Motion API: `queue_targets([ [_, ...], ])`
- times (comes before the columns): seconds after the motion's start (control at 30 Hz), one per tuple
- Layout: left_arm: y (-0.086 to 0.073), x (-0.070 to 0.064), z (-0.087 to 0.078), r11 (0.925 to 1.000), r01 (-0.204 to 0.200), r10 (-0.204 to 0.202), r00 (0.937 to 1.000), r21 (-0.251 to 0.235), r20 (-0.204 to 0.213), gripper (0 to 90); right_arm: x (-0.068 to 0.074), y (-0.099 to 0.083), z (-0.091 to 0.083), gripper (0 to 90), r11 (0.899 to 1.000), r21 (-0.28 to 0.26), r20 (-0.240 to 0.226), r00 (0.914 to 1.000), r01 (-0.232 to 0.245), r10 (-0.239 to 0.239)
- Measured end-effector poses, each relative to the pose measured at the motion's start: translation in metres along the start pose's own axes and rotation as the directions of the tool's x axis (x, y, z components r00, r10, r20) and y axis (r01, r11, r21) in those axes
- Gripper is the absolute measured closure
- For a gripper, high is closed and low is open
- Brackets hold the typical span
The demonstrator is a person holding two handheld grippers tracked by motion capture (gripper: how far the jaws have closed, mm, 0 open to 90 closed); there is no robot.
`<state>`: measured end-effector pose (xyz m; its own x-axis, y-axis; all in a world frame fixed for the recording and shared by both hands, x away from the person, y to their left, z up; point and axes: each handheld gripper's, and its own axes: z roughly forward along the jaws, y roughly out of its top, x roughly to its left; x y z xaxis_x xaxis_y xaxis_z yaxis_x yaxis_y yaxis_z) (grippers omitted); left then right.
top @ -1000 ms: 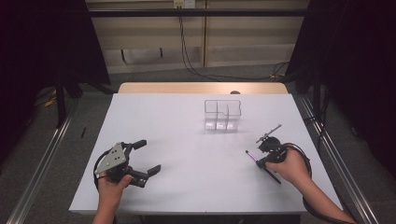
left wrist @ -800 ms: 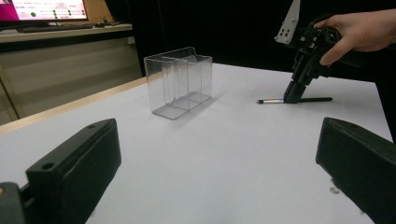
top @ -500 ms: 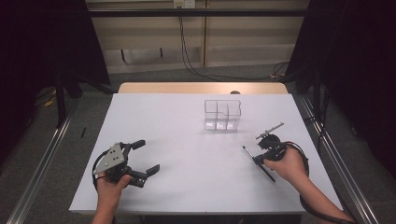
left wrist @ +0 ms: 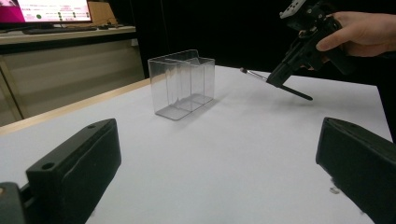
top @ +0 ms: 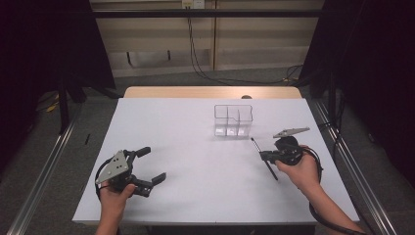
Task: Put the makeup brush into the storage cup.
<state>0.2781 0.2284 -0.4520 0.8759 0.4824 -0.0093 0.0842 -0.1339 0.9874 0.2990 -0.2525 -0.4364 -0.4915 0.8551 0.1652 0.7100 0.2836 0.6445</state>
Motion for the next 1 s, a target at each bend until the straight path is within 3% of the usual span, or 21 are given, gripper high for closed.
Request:
queue_targets([
  [0.1,0.0,0.0,0.0,1.0,0.001,-0.001,1.0,-0.001,0.001,0.0,0.0,0.0,-0.002,84.5,0.999,-0.035,-0.006,0.9999,-0.009,0.009],
  [0.2,0.0,0.0,0.0,1.0,0.001,-0.001,1.0,0.001,-0.003,0.0,0.001,0.0,-0.004,84.5,0.993,-0.118,-0.017,0.9998,-0.008,0.006],
  [0.27,0.0,0.0,-0.001,1.0,0.0,0.0,1.0,0.0,-0.004,0.0,0.001,0.0,-0.004,84.5,0.991,-0.13,-0.018,0.9998,-0.009,0.007],
  [0.47,0.0,0.001,-0.001,1.0,-0.001,0.001,1.0,0.001,-0.005,0.0,0.002,-0.001,-0.006,84.5,0.972,-0.236,-0.021,0.9998,-0.009,0.004],
  [0.57,0.0,0.0,0.0,1.0,0.007,-0.007,1.0,-0.002,-0.005,0.0,0.002,-0.001,-0.006,84.5,0.966,-0.259,-0.022,0.9997,-0.014,0.009],
  [0.6,-0.001,0.0,0.0,1.0,0.008,-0.008,1.0,-0.002,-0.004,0.0,0.001,-0.001,-0.008,84.5,0.958,-0.287,-0.016,0.9998,-0.016,0.012],
  [0.63,-0.001,0.0,0.0,1.0,0.007,-0.007,1.0,-0.002,-0.005,0.0,0.001,-0.001,-0.008,84.5,0.958,-0.287,-0.016,0.9998,-0.016,0.012],
  [0.67,-0.001,0.0,0.0,1.0,0.007,-0.007,1.0,-0.003,-0.003,0.0,0.001,-0.002,-0.009,84.5,0.949,-0.314,-0.016,0.9997,-0.02,0.016],
  [0.7,-0.001,0.0,0.0,1.0,0.007,-0.007,1.0,-0.003,-0.004,0.0,0.001,-0.002,-0.009,84.5,0.949,-0.314,-0.016,0.9997,-0.02,0.016],
  [0.73,-0.001,0.001,0.0,1.0,0.005,-0.005,1.0,-0.003,-0.005,0.0,0.001,-0.002,-0.011,84.5,0.938,-0.345,-0.013,0.9997,-0.025,0.022],
  [0.8,0.0,0.001,-0.001,1.0,0.0,0.0,1.0,-0.001,-0.006,0.0,0.001,-0.002,-0.012,84.5,0.933,-0.36,-0.014,0.9996,-0.028,0.024],
  [0.9,0.0,0.001,-0.001,1.0,0.004,-0.004,1.0,-0.003,-0.006,0.0,0.001,-0.002,-0.015,84.5,0.907,-0.419,-0.017,0.9991,-0.043,0.04],
  [0.93,-0.001,0.001,-0.001,1.0,0.004,-0.004,1.0,-0.003,-0.007,0.0,0.0,-0.002,-0.017,84.5,0.891,-0.451,-0.016,0.9989,-0.048,0.045],
  [0.97,-0.001,0.001,-0.001,1.0,0.004,-0.004,1.0,-0.003,-0.007,0.0,0.0,-0.002,-0.017,84.5,0.891,-0.451,-0.016,0.9989,-0.048,0.045],
  [1.0,-0.001,0.001,-0.001,1.0,0.004,-0.004,1.0,-0.003,-0.008,0.0,0.0,-0.001,-0.018,84.5,0.883,-0.467,-0.016,0.9988,-0.049,0.047],
])
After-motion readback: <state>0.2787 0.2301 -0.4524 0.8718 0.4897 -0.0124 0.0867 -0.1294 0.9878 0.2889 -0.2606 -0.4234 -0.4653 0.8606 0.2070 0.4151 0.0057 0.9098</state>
